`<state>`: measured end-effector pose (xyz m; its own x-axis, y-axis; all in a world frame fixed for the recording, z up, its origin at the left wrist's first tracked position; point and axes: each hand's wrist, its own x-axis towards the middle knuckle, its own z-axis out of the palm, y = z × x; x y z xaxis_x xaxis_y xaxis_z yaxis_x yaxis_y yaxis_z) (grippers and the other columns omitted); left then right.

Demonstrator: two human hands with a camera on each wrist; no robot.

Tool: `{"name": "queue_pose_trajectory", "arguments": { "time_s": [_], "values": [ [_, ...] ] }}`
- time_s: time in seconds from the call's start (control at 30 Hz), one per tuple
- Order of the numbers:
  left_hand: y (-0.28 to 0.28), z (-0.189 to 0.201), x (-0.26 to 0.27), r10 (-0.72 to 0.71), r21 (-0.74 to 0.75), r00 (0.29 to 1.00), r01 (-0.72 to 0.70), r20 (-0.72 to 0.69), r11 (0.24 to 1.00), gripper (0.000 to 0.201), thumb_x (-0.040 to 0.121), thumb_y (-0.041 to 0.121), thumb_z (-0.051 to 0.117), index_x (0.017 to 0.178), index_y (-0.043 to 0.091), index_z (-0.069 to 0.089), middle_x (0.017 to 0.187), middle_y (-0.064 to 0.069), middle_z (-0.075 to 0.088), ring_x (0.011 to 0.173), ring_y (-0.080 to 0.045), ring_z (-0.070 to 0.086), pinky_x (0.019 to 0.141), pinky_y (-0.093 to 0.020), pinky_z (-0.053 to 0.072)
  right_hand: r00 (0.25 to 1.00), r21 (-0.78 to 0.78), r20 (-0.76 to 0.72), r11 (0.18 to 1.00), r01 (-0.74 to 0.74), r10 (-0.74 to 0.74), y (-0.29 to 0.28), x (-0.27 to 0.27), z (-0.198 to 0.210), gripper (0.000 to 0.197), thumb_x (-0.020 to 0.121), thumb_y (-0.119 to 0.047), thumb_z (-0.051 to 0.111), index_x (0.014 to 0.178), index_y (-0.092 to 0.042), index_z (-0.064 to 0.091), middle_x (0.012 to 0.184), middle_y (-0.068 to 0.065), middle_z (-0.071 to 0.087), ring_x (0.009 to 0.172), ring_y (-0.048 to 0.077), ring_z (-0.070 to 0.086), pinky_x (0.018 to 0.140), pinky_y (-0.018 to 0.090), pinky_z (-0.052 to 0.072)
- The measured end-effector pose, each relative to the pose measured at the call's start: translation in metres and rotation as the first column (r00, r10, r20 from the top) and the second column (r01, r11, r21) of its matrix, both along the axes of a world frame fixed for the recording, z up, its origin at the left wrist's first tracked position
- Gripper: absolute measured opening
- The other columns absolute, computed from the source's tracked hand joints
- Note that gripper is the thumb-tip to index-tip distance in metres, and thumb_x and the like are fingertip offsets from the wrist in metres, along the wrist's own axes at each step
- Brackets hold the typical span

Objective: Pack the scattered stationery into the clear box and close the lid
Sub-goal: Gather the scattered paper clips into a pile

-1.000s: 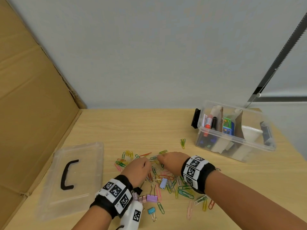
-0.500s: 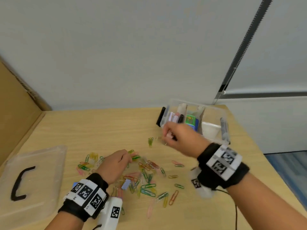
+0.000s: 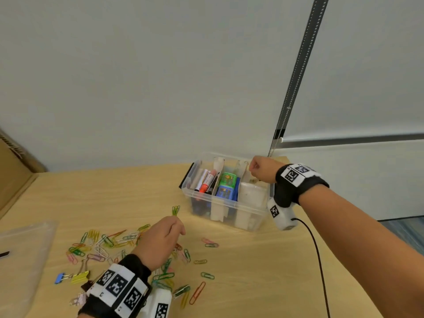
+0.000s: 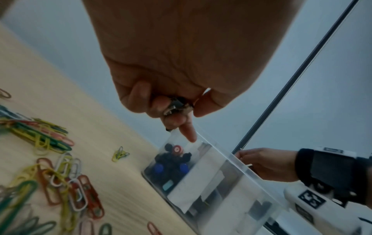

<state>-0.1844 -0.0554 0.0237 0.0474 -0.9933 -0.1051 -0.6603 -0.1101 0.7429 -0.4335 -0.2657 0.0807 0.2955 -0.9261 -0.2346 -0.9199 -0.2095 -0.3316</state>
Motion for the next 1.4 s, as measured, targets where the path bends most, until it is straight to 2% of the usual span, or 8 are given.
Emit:
{"name": "queue_pose_trajectory", "arguments": {
  "time_s": [0.13,0.3,0.47,0.63,0.73,0.9,1.1,1.4],
  "values": [
    [0.005,0.004,-0.014,-0.005,-0.053,1.000,0.006,0.015,0.999,0.025,0.097,0.023,0.033,0.086,0.023,0.055,0.086,0.002,0.057,0.077,-0.011,0.056,0.075,-0.030,0.046,0.989,0.051,0.151,0.999,-0.005,-0.003,0.014,-0.009,0.013,0.032,0.098,-0.015,0.037,0.125,-0.009,0.053,0.131,0.010,0.053,0.121,0.025,0.049,0.097,0.030,0.036],
    [-0.015,0.032,-0.045,-0.034,-0.221,0.999,0.040,0.030,0.974,0.025,0.098,0.026,0.030,0.088,0.028,0.053,0.090,0.008,0.053,0.082,-0.002,0.050,0.072,-0.021,0.041,0.982,-0.170,0.181,0.982,0.083,-0.052,0.053,-0.034,-0.033,0.045,0.097,-0.018,0.037,0.141,-0.008,0.036,0.150,0.011,0.030,0.137,0.025,0.032,0.111,0.033,0.030],
    [-0.086,0.057,-0.100,-0.093,-0.243,0.966,0.153,0.241,0.958,0.026,0.099,0.023,0.030,0.101,0.016,0.054,0.109,0.000,0.051,0.101,-0.016,0.051,0.093,-0.034,0.043,0.927,-0.244,0.376,0.964,0.103,-0.004,0.071,-0.036,-0.078,0.057,0.099,-0.019,0.031,0.151,-0.008,0.013,0.161,-0.001,-0.006,0.147,0.013,0.008,0.115,0.021,0.010],
    [-0.164,0.052,-0.159,-0.244,-0.052,0.809,0.320,0.534,0.946,0.025,0.091,0.008,0.041,0.113,0.005,0.054,0.118,-0.015,0.046,0.108,-0.034,0.049,0.092,-0.044,0.042,0.885,-0.235,0.465,0.966,0.110,0.013,0.070,-0.035,-0.085,0.058,0.100,-0.018,0.030,0.152,-0.012,0.006,0.160,-0.007,-0.012,0.146,0.011,0.011,0.110,0.019,0.015],
    [-0.183,0.052,-0.177,-0.361,0.100,0.614,0.417,0.702,0.903,0.031,0.089,0.003,0.049,0.119,0.004,0.053,0.123,-0.015,0.044,0.113,-0.033,0.047,0.089,-0.040,0.042,0.876,-0.238,0.482,0.965,0.111,0.018,0.071,-0.035,-0.085,0.059,0.100,-0.021,0.030,0.153,-0.017,0.004,0.159,-0.010,-0.013,0.145,0.012,0.016,0.108,0.023,0.024],
    [-0.203,0.047,-0.184,-0.576,0.463,0.418,0.346,0.703,0.816,0.045,0.092,0.008,0.052,0.136,0.007,0.045,0.133,-0.013,0.054,0.097,-0.026,0.055,0.077,-0.031,0.042,0.876,-0.224,0.482,0.967,0.123,0.000,0.073,-0.034,-0.082,0.058,0.100,-0.021,0.028,0.152,-0.016,0.004,0.159,-0.011,-0.014,0.142,0.016,0.023,0.106,0.029,0.033],
    [-0.187,0.067,-0.166,-0.504,0.310,0.613,0.401,0.609,0.862,0.050,0.092,-0.001,0.042,0.140,0.013,0.043,0.139,-0.004,0.052,0.125,-0.021,0.051,0.102,-0.031,0.041,0.883,-0.192,0.469,0.974,0.122,-0.018,0.074,-0.034,-0.079,0.058,0.100,-0.018,0.028,0.152,-0.013,0.004,0.159,-0.008,-0.014,0.144,0.017,0.020,0.108,0.030,0.029],
    [-0.079,0.086,-0.076,-0.280,-0.070,0.804,0.368,0.524,0.927,0.033,0.097,0.017,0.040,0.123,0.021,0.059,0.125,0.003,0.061,0.113,-0.015,0.056,0.096,-0.027,0.042,0.916,-0.201,0.396,0.968,0.149,-0.059,0.075,-0.033,-0.079,0.054,0.099,-0.020,0.029,0.151,-0.012,0.015,0.161,-0.004,-0.005,0.138,0.028,0.030,0.109,0.038,0.032]
  ]
}}
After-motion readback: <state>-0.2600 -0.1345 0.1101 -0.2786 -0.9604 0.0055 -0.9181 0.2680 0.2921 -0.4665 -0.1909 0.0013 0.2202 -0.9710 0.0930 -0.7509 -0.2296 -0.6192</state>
